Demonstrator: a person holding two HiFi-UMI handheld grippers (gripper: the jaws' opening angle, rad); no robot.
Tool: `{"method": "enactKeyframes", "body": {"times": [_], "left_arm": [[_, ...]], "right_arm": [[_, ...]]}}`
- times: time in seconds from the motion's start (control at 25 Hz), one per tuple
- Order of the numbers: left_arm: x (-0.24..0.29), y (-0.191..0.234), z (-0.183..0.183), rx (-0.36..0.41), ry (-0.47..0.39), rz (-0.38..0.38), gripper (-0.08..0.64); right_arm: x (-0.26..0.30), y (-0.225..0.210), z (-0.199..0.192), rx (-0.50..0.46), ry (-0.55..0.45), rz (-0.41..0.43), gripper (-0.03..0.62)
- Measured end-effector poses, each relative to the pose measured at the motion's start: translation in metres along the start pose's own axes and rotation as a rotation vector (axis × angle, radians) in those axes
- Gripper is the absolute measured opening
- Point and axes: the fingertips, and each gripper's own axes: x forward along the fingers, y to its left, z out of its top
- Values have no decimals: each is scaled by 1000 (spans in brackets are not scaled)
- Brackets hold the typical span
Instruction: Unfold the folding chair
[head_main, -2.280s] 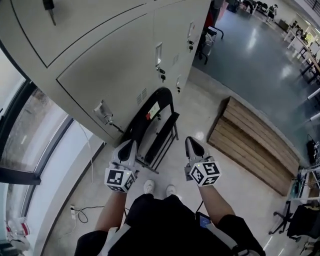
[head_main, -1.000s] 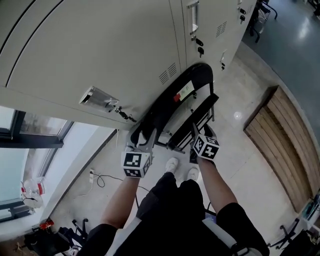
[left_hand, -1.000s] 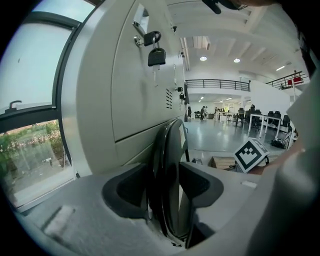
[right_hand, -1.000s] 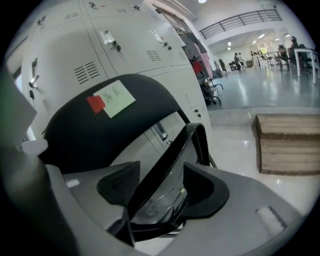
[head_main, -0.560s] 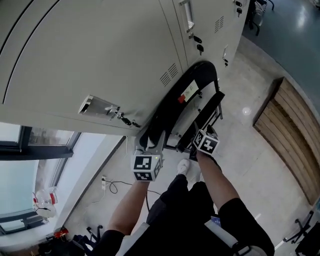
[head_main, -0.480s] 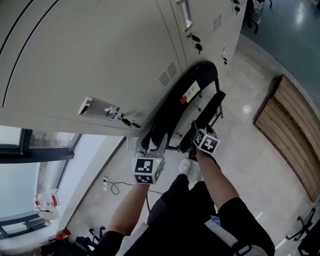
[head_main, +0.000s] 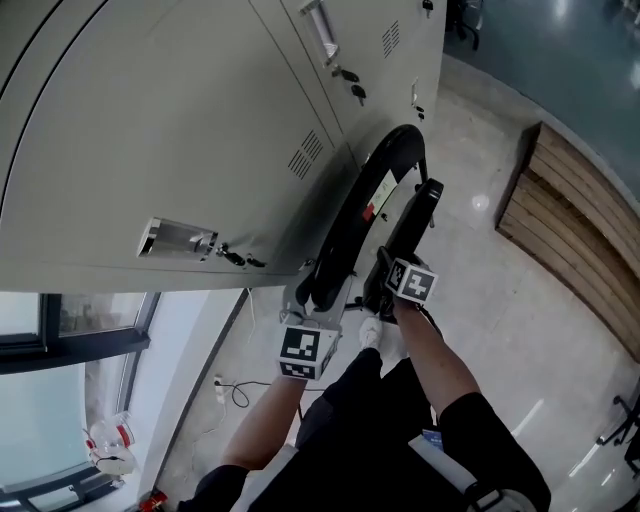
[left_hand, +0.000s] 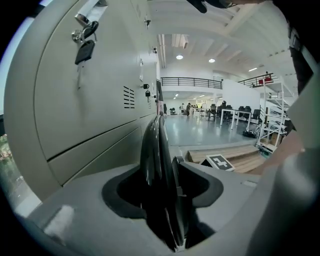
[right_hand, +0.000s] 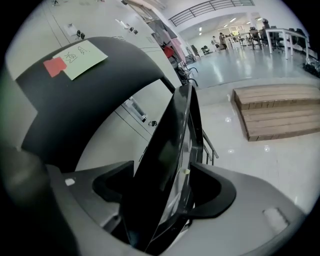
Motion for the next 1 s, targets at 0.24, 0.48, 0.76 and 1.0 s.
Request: {"method": "enactKeyframes", "body": {"times": [0.24, 0.48, 0.76, 1.0], "left_arm": [[11, -10, 13, 41, -25, -91, 193], [22, -16, 20, -13, -29, -145, 178], [20, -32, 23, -88, -47, -241, 89], [21, -38, 23, -33, -61, -239, 94]], "right_arm": [[-3, -3, -2, 33, -2, 1, 313], [-1, 0, -3, 66, 9, 55, 287], [1, 1, 6, -1, 10, 12, 182], [-12, -25, -1, 77, -6, 46, 163]]}}
